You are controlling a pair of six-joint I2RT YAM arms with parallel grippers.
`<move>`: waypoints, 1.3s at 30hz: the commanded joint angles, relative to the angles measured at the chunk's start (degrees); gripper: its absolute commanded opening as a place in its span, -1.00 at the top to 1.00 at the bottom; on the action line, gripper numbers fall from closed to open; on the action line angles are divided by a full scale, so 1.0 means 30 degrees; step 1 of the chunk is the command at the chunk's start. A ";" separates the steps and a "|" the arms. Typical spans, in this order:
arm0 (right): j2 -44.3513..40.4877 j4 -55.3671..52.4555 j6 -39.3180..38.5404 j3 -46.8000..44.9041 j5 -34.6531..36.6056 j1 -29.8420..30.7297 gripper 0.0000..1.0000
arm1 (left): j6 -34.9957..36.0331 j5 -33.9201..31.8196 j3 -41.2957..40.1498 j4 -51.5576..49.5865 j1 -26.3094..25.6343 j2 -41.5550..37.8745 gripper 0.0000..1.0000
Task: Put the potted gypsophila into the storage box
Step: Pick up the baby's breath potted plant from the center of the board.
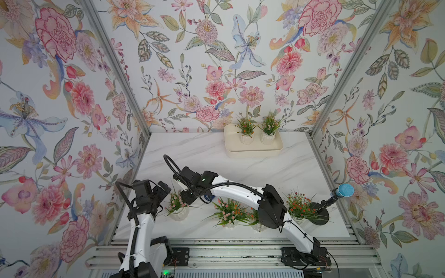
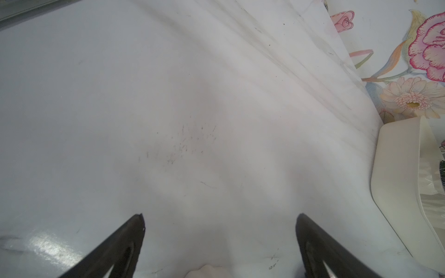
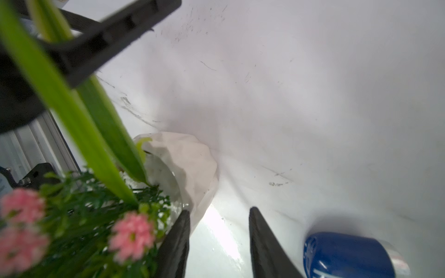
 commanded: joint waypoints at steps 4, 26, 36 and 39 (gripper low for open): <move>0.0657 -0.0902 -0.0722 0.0329 -0.1100 0.0480 0.20 | 0.0133 -0.0751 -0.0527 -0.0282 0.0178 -0.0147 -0.99; 0.1681 -0.0910 -0.0489 0.1057 0.1187 0.0649 0.92 | 0.0473 -0.0632 -0.0477 -0.0256 0.0173 -0.0067 -0.99; 0.1627 -0.0906 -0.0934 0.1719 0.1444 0.0324 1.00 | 0.1447 -0.0991 0.0640 -0.0629 0.0172 -0.0094 -0.99; 0.1422 -0.0902 -0.0895 0.2245 0.2012 -0.0047 1.00 | 0.1592 -0.0880 0.1008 -0.0445 0.0173 0.0035 -0.99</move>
